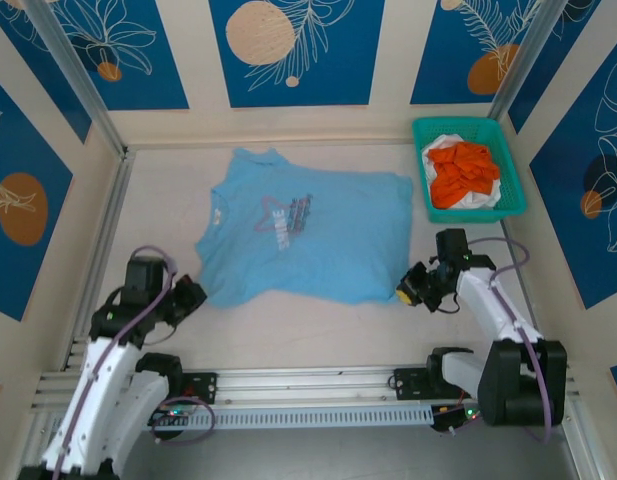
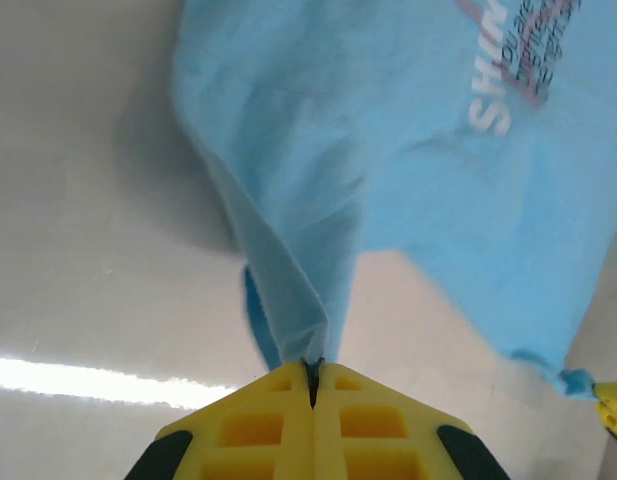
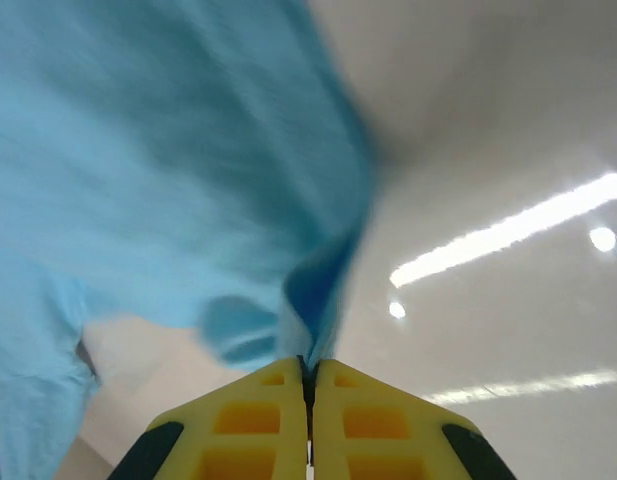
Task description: Fold and stack the t-shirts
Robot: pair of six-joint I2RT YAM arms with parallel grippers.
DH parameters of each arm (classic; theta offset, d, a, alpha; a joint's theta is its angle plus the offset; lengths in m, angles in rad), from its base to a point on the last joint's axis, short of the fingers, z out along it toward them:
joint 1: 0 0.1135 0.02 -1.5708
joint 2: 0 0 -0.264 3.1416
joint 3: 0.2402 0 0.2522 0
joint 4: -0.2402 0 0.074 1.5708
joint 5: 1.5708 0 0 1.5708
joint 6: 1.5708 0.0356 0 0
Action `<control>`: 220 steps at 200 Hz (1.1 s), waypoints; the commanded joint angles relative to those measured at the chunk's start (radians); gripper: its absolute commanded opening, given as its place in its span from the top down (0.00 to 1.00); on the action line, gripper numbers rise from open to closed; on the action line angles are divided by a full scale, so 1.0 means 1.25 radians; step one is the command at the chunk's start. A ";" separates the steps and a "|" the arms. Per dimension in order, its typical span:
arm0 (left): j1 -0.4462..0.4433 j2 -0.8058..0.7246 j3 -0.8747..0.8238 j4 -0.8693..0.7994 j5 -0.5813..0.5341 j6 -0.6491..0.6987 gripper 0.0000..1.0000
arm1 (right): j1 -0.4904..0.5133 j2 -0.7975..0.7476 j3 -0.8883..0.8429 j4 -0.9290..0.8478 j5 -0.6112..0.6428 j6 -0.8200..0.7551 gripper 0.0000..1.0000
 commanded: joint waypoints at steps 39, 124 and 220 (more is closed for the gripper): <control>-0.006 -0.096 -0.014 -0.266 -0.022 -0.114 1.00 | 0.016 -0.081 -0.063 -0.076 0.052 0.015 0.90; -0.007 0.131 0.146 -0.171 0.034 -0.118 1.00 | 0.036 -0.118 0.022 -0.189 0.132 0.068 0.95; -0.133 0.724 0.591 -0.072 -0.006 -0.132 0.98 | -0.116 -0.013 0.102 -0.212 0.192 0.160 1.00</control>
